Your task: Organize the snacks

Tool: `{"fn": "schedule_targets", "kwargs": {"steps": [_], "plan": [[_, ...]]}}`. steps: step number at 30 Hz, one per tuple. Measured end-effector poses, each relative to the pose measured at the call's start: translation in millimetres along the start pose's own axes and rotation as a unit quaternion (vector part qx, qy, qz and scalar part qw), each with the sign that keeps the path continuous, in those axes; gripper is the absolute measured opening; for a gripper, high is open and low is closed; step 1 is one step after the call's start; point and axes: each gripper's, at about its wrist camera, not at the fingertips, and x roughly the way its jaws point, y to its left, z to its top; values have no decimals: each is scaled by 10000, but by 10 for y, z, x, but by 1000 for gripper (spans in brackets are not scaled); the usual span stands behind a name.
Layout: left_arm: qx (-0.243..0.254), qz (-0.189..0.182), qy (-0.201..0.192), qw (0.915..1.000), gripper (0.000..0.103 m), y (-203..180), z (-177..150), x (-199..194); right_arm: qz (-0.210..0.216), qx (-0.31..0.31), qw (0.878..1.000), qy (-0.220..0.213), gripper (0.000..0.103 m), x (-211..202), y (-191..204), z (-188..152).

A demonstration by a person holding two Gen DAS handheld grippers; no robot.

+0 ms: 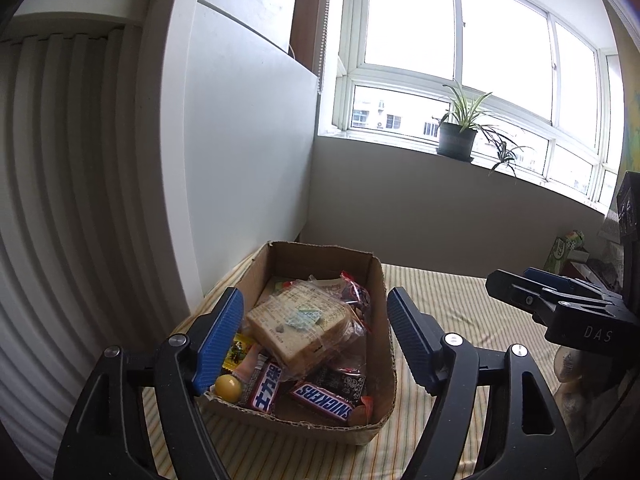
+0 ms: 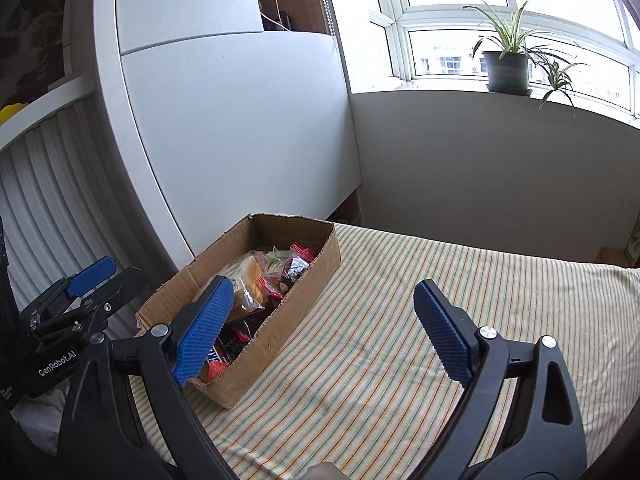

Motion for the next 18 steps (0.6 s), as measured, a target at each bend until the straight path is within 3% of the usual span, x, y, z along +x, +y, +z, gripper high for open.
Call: {"fn": "schedule_targets", "kwargs": {"steps": [4, 18], "plan": [[33, 80, -190, 9998, 81, -30, 22, -78, -153, -39, 9997, -188, 102, -39, 8, 12], [61, 52, -78, 9999, 81, -154, 13, -104, -283, -323, 9991, -60, 102, -34, 55, -58]]}}
